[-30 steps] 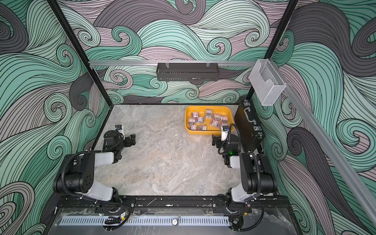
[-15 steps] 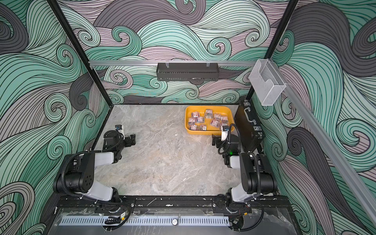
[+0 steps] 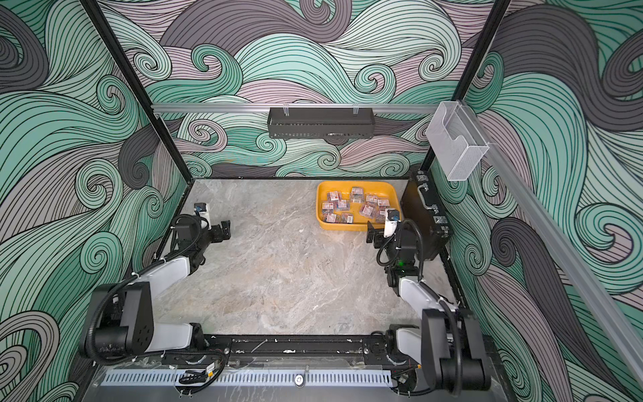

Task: Take the paper clips out of the storage box
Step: Move the storage box to the center of the board.

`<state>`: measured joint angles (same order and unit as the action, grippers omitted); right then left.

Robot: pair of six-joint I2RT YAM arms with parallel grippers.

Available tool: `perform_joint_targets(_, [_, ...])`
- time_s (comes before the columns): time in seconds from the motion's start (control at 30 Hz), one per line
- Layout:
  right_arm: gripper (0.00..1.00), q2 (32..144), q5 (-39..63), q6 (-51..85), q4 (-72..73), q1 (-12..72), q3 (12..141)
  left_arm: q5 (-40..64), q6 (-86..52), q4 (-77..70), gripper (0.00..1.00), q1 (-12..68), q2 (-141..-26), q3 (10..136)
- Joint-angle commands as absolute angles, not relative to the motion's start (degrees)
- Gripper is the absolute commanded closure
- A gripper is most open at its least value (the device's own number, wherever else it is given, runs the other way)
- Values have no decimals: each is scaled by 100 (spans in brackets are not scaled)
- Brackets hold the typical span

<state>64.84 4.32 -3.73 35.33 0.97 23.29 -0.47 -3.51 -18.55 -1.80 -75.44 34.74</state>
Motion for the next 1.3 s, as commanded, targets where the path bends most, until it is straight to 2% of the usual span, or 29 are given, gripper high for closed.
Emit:
perform_joint_targets(0.0, [0, 5691, 76, -175, 2213, 349, 2813, -634, -661, -733, 1, 296, -7008, 3866])
perform_joint_targets(0.07, [0, 5318, -18, -160, 1433, 553, 3229, -779, -865, -48, 1, 603, -6739, 4237])
perform_joint_targets(0.17, [0, 4934, -423, -174, 679, 858, 3709, -155, -1219, 716, 1, 823, -6470, 4807])
perform_joint_targets(0.27, [0, 4795, -459, 101, 23, 944, 4150, -448, -1461, 1037, 1, 1239, -6174, 5073])
perform_joint_targets(0.4, [0, 5124, -253, 178, -633, 1045, 4679, -949, -1581, 999, 1, 1679, -5671, 5027])
perform_joint_targets(0.53, [0, 5720, -62, 267, -1102, 1282, 5178, -1241, -1973, 1525, 1, 1792, -5426, 5161])
perform_joint_targets(0.7, [2, 6538, -98, 483, -1584, 1727, 5847, -988, -2516, 2250, 1, 1805, -5345, 5309])
perform_joint_targets(0.9, [15, 7595, -287, 1005, -1893, 2282, 6594, -872, -2940, 2381, 2, 1818, -5235, 5141])
perform_joint_targets(1.27, [36, 9782, -934, 1972, -2231, 2934, 7957, -623, -2889, 3068, 5, 1826, -5570, 5664])
